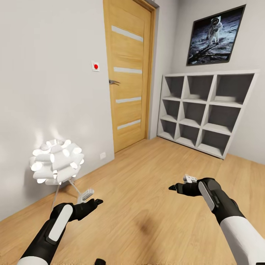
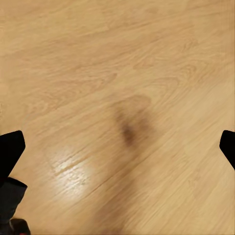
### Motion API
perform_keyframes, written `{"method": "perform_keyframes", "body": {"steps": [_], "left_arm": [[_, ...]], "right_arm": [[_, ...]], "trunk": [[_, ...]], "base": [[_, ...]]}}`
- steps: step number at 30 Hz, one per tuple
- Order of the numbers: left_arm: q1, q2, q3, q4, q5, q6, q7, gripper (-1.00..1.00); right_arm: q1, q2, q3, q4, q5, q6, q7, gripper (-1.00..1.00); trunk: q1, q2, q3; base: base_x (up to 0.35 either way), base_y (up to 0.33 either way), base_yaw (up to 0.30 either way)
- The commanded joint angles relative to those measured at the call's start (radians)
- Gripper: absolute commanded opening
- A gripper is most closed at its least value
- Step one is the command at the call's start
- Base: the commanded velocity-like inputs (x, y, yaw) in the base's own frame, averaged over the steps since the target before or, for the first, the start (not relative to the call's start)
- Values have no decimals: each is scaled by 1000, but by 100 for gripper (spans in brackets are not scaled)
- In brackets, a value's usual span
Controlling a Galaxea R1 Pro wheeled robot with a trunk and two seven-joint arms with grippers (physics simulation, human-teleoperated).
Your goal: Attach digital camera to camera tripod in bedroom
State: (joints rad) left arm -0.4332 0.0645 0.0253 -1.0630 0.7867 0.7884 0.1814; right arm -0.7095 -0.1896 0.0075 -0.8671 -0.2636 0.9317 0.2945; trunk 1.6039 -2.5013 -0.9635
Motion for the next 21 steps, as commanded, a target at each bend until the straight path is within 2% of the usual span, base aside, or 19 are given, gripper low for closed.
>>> {"method": "perform_keyframes", "body": {"steps": [1, 16, 21], "left_arm": [[-1, 0, 1, -1, 11, 4, 8, 100], [0, 1, 24, -2, 10, 6, 7, 100], [0, 3, 25, -1, 8, 6, 8, 100]], "right_arm": [[0, -1, 1, -1, 3, 4, 8, 100], [0, -17, 5, -3, 5, 16, 86, 100], [0, -17, 7, -3, 11, 16, 93, 100]], "trunk": [[0, -1, -5], [7, -4, -63], [9, -5, -82]], "base": [[0, 0, 0], [0, 0, 0], [0, 0, 0]]}}
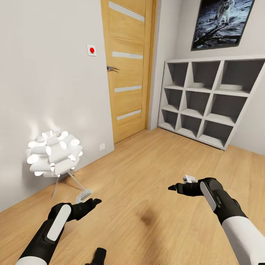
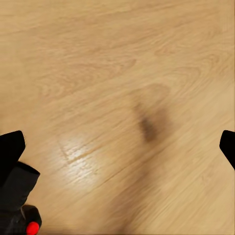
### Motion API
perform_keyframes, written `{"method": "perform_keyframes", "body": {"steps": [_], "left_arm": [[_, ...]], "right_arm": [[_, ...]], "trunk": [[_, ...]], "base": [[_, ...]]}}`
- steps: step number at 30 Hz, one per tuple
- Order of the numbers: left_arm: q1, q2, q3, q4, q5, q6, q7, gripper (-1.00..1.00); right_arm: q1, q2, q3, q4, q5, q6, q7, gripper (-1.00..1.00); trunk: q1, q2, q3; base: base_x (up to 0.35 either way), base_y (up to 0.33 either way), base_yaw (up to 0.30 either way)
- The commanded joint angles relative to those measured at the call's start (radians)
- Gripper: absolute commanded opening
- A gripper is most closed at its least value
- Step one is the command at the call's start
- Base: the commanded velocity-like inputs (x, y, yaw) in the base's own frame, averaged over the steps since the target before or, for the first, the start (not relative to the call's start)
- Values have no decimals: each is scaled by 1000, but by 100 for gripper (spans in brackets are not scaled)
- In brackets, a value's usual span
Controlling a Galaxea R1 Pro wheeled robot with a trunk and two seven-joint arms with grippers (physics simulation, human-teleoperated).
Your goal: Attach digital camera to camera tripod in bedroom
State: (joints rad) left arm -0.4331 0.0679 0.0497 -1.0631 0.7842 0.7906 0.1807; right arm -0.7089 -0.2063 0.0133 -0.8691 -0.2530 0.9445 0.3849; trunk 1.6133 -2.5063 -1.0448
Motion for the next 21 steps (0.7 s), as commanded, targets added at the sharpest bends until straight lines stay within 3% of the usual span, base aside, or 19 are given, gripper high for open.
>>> {"method": "perform_keyframes", "body": {"steps": [1, 21], "left_arm": [[-1, 1, 1, 0, 11, 4, 9, 100], [-1, 3, 1, 0, -3, 1, 14, 100]], "right_arm": [[-1, -1, 2, -1, 3, 3, 4, 100], [-1, -1, 2, -1, 4, 15, 5, 100]], "trunk": [[0, -1, -5], [9, -5, -82]], "base": [[0, 0, 0], [0, 0, 0]]}}
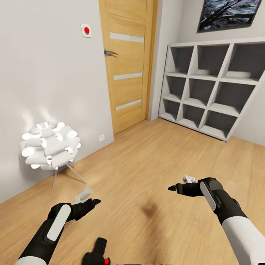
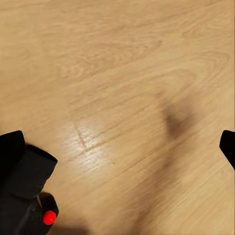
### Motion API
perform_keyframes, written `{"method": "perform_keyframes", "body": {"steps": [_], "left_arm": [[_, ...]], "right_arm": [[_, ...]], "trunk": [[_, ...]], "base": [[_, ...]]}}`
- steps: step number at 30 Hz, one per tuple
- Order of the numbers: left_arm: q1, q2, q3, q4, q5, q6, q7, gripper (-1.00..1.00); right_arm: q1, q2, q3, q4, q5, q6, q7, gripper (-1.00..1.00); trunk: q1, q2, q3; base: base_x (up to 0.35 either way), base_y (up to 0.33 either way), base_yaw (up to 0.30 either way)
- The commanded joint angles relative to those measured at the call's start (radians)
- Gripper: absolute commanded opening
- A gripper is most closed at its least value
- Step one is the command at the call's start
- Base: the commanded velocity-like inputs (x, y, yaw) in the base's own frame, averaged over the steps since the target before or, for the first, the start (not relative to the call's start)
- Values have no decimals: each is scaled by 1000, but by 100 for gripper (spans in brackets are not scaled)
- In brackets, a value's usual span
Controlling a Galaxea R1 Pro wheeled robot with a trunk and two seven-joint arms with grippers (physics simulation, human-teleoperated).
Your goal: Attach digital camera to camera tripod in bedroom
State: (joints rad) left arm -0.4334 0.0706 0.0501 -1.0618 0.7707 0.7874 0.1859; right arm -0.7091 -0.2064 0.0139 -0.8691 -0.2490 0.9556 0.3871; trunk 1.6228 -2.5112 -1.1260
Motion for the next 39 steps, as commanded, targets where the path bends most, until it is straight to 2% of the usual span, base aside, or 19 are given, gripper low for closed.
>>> {"method": "perform_keyframes", "body": {"steps": [1, 39], "left_arm": [[0, 0, 1, -1, 11, 4, 9, 100], [-1, 0, 1, 3, 10, 1, 10, 100]], "right_arm": [[0, -1, 1, -1, 0, 4, 3, 100], [-1, -1, 4, -1, 1, 7, 3, 100]], "trunk": [[0, -1, -5], [17, -10, -152]], "base": [[0, 0, 0], [0, 0, 0]]}}
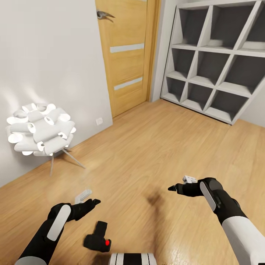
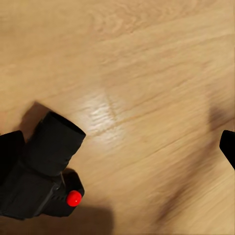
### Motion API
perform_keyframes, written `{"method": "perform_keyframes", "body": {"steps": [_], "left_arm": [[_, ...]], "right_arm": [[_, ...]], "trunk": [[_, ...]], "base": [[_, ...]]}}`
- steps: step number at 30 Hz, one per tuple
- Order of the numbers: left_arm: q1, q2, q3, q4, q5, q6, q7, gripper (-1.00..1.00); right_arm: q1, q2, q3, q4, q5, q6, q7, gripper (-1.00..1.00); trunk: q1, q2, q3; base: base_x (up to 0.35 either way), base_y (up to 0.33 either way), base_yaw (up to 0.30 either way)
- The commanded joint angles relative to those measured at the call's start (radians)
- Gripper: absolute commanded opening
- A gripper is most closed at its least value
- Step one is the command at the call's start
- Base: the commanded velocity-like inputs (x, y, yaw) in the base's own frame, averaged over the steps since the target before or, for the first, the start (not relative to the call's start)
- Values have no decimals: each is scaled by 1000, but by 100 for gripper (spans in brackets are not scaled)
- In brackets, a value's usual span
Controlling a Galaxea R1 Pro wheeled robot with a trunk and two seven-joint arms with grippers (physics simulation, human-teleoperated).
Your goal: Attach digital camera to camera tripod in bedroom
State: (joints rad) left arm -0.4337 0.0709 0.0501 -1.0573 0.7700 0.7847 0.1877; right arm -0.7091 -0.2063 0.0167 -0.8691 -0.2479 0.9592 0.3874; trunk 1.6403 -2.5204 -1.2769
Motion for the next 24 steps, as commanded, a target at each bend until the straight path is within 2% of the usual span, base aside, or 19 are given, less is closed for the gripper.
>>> {"method": "perform_keyframes", "body": {"steps": [1, 18, 24], "left_arm": [[0, 0, 1, -1, 11, 4, 9, 100], [0, 0, 1, -2, 11, 4, 9, 100], [0, 0, 1, -10, 11, 4, 8, 100]], "right_arm": [[-1, -1, 2, -1, 0, 4, 2, 100], [-1, -1, 2, -12, -1, 13, 3, 100], [-1, -1, 2, -60, -4, 52, 20, 100]], "trunk": [[0, -1, -5], [8, -5, -71], [11, -6, -94]], "base": [[0, 0, 0], [0, 0, 0], [0, 0, 0]]}}
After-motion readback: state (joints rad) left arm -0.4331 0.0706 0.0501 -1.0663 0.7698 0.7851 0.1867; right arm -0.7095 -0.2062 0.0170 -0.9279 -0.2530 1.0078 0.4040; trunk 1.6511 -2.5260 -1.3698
